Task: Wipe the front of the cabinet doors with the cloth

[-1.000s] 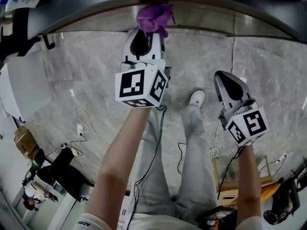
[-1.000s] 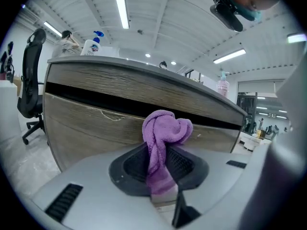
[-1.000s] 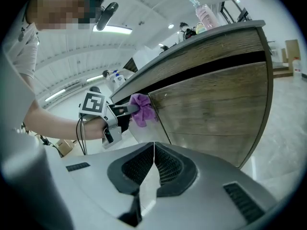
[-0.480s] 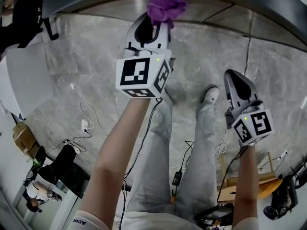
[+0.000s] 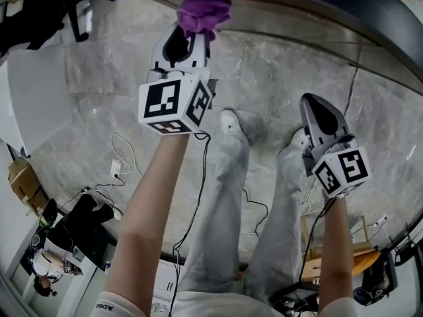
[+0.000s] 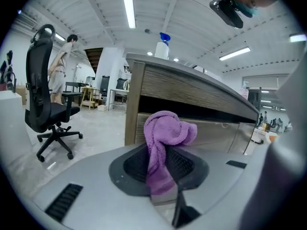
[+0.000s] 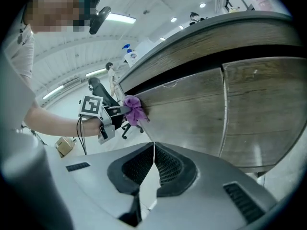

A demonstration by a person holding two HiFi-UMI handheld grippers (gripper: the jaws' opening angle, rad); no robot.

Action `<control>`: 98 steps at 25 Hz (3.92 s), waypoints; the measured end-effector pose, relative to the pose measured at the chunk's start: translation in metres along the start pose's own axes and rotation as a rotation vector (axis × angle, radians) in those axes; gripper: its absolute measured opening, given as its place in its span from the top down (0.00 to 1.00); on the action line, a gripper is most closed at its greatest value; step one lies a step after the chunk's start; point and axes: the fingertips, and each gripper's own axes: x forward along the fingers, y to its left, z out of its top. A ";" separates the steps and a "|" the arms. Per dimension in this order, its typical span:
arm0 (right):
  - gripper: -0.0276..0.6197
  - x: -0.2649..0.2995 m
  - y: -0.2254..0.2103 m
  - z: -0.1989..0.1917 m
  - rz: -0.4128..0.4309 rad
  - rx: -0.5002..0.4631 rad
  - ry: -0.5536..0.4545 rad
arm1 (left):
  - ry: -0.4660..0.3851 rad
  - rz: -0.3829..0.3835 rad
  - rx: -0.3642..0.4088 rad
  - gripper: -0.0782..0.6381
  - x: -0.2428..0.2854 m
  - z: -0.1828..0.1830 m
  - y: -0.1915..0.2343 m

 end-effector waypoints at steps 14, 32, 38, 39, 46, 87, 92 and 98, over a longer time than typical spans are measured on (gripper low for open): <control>0.91 -0.019 -0.013 -0.009 0.003 0.047 -0.028 | 0.056 0.030 0.022 0.78 -0.022 -0.028 -0.023; 0.91 -0.109 -0.136 -0.049 -0.072 0.167 -0.074 | 0.194 -0.123 -0.098 0.78 0.076 -0.129 -0.278; 0.91 -0.102 -0.138 -0.078 -0.095 0.165 -0.051 | 0.172 -0.175 -0.059 0.78 0.096 -0.138 -0.274; 0.91 -0.099 -0.139 -0.082 -0.099 0.163 -0.045 | 0.172 -0.183 -0.047 0.78 0.096 -0.138 -0.268; 0.91 -0.068 -0.115 -0.101 -0.122 0.101 0.003 | 0.193 -0.177 -0.007 0.78 0.086 -0.144 -0.185; 0.91 -0.078 -0.173 -0.113 -0.163 0.191 -0.018 | 0.355 -0.244 0.110 0.78 0.084 -0.224 -0.210; 0.91 -0.100 -0.196 -0.134 -0.220 0.252 -0.041 | 0.392 -0.280 0.147 0.78 0.116 -0.244 -0.243; 0.91 -0.113 -0.202 -0.162 -0.291 0.304 -0.045 | 0.406 -0.289 0.165 0.78 0.139 -0.253 -0.245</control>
